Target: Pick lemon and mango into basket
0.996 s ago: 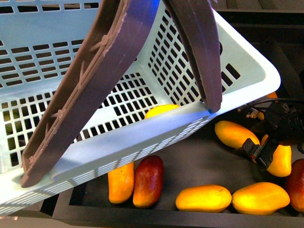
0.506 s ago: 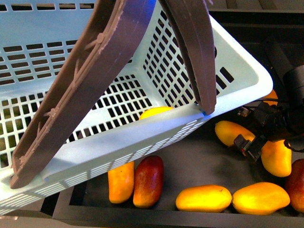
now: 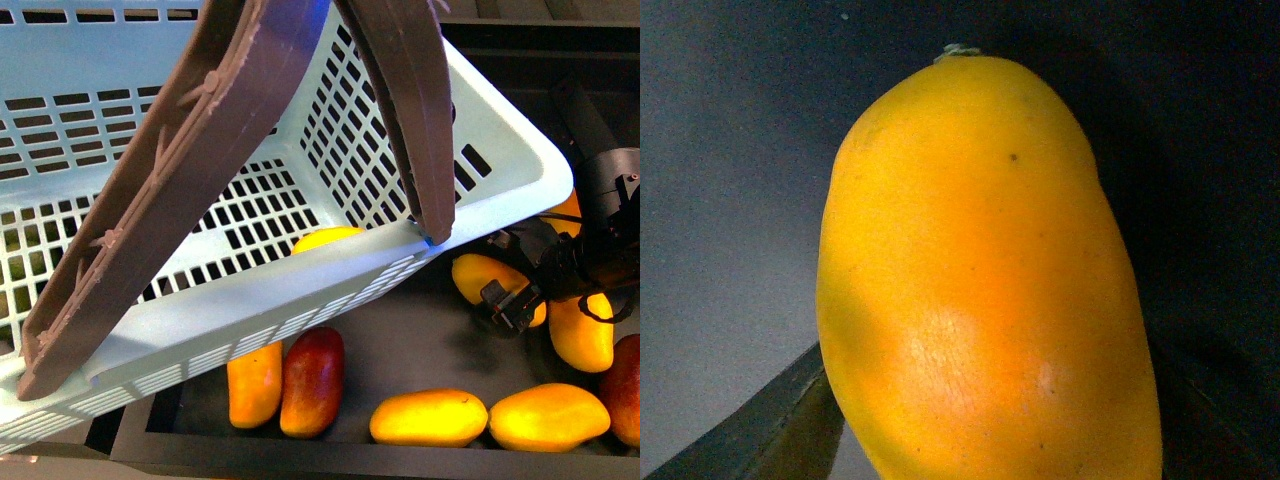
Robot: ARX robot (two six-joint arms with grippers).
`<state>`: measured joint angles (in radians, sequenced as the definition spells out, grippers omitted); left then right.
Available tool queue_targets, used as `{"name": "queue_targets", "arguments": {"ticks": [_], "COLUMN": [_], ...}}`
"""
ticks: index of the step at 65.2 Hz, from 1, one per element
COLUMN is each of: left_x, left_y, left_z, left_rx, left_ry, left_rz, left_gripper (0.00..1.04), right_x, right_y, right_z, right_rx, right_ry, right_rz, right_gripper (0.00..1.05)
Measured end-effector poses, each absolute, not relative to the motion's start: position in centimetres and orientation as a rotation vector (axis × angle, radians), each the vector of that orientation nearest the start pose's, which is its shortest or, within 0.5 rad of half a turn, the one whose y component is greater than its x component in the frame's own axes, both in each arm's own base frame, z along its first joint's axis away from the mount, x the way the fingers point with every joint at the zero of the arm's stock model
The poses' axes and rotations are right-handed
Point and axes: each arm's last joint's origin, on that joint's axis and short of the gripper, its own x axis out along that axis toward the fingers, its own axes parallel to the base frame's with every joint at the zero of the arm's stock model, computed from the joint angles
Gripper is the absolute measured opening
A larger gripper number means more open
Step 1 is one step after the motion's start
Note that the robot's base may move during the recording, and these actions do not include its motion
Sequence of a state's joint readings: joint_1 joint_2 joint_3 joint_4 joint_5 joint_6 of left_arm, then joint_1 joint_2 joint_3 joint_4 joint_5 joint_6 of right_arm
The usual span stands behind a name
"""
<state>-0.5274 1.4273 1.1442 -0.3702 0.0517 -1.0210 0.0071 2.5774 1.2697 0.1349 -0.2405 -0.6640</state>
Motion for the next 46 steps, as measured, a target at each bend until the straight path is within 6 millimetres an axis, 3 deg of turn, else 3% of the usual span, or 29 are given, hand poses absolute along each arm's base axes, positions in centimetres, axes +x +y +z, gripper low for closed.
{"name": "queue_targets", "arguments": {"ticks": [11,21,34,46], "left_x": [26.8,26.8,26.8,26.8], "left_y": [-15.8,-15.8,-15.8,-15.8], "left_z": [29.5,29.5,29.5,29.5], "left_rx": [-0.801,-0.802,-0.801,-0.801], "left_ry": [0.858,0.858,0.857,0.857], "left_rz": [-0.177,-0.178,-0.176,-0.177], "left_gripper": [0.04,0.04,0.04,0.04], "right_x": [39.6,39.5,39.4,37.8], "right_y": [0.9,0.2,-1.9,-4.0], "right_z": [-6.0,-3.9,2.4,8.0], "right_rx": [-0.406,-0.336,-0.208,-0.152], "right_ry": [1.03,0.962,0.786,0.646], "right_rz": [0.594,0.563,0.487,0.412], "right_gripper": [0.6,0.58,0.58,0.58]}}
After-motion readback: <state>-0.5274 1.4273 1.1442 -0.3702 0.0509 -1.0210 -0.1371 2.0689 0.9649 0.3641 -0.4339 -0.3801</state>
